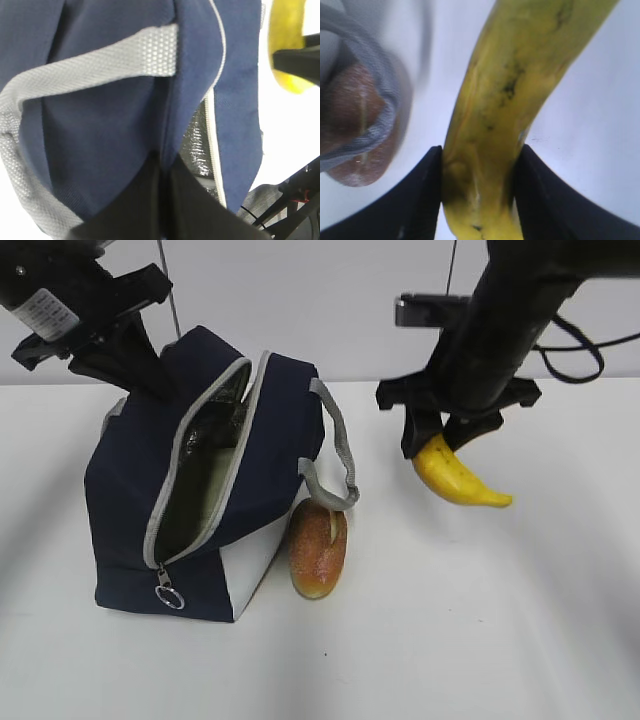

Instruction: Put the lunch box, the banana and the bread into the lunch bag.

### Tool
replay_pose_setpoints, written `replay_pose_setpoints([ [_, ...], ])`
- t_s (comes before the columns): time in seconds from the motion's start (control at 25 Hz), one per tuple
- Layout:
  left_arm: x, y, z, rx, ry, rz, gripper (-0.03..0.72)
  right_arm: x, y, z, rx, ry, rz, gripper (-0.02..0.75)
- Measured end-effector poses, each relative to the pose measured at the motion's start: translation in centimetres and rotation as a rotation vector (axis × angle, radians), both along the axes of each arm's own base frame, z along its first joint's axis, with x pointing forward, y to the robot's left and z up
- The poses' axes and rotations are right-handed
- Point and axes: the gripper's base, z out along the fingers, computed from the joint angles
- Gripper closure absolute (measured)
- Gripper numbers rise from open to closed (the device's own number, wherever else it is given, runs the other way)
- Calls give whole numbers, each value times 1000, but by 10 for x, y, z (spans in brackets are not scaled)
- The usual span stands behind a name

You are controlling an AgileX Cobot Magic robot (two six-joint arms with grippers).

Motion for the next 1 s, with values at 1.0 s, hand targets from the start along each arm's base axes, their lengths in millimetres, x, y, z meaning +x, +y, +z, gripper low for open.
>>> replay_pose_setpoints([
  [1.0, 0, 0, 0, 5, -2, 0, 691, -2, 96, 5, 918, 255, 138, 425],
])
